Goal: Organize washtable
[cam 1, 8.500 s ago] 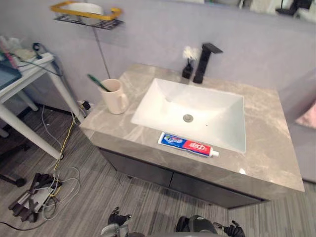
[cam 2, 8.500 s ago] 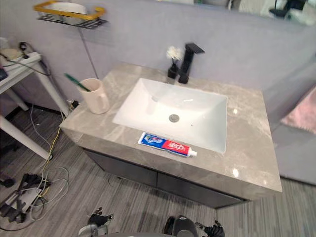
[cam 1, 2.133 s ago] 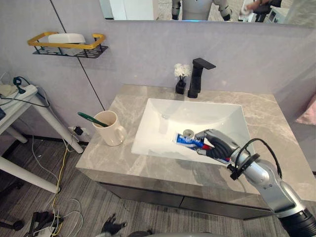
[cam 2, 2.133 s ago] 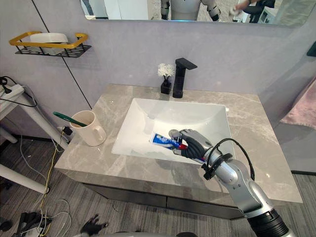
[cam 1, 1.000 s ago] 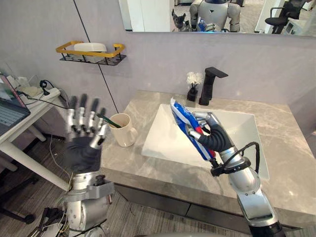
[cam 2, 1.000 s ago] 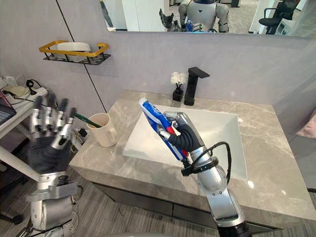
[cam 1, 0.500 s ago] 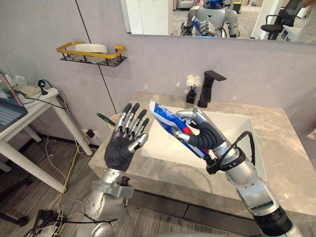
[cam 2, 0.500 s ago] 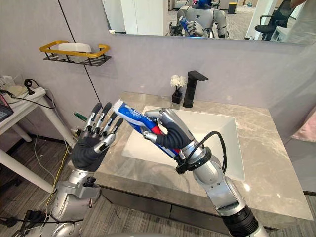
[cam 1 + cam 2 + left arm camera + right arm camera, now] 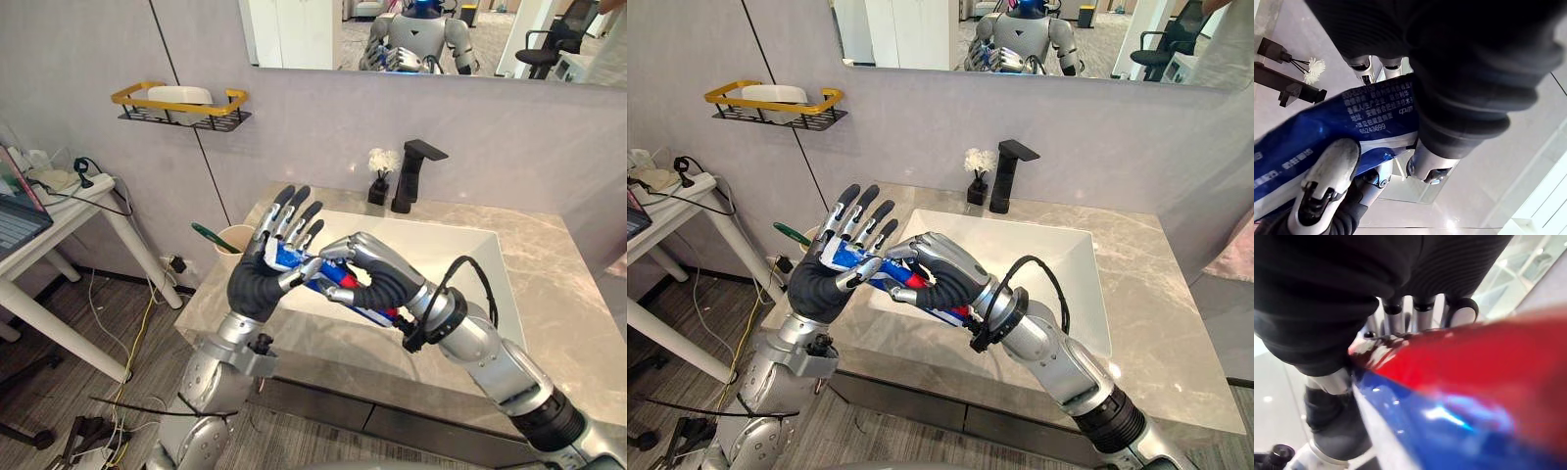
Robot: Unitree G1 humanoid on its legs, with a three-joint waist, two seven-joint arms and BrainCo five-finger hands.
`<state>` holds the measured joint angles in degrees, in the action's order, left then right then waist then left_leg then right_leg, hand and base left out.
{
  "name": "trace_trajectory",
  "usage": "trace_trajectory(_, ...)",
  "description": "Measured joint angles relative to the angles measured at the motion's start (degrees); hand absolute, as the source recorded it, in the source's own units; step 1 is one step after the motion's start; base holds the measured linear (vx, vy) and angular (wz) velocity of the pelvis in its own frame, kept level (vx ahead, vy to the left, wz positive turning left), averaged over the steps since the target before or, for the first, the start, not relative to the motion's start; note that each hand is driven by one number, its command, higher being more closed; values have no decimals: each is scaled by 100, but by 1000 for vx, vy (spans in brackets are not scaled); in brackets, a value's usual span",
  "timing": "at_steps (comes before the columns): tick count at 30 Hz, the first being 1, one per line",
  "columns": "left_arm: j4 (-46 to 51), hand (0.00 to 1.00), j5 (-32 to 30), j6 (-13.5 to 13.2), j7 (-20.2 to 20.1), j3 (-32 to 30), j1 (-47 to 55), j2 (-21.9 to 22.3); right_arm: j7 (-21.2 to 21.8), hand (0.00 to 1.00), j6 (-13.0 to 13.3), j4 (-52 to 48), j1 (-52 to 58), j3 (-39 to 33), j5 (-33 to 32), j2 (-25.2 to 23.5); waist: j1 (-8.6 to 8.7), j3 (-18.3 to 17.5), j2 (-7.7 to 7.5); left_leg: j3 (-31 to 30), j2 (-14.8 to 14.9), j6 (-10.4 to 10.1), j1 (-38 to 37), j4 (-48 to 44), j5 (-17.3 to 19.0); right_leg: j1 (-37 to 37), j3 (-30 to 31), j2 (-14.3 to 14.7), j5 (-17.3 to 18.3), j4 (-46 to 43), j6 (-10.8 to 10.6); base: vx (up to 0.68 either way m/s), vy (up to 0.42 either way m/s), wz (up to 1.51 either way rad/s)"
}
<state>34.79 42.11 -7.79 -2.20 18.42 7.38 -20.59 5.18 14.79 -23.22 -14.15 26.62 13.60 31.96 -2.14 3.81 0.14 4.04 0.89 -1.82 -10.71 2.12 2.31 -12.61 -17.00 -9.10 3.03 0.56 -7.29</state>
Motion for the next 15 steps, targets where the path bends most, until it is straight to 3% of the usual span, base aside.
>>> trace_trajectory(15, -460, 100, -2, 111, 108, 229, -181, 9, 5, 100, 101, 657, 12, 363, 308, 65, -5, 9, -15, -16, -5, 2, -21, 177, -128, 63, -24, -4, 0, -37, 0, -16, -1, 1)
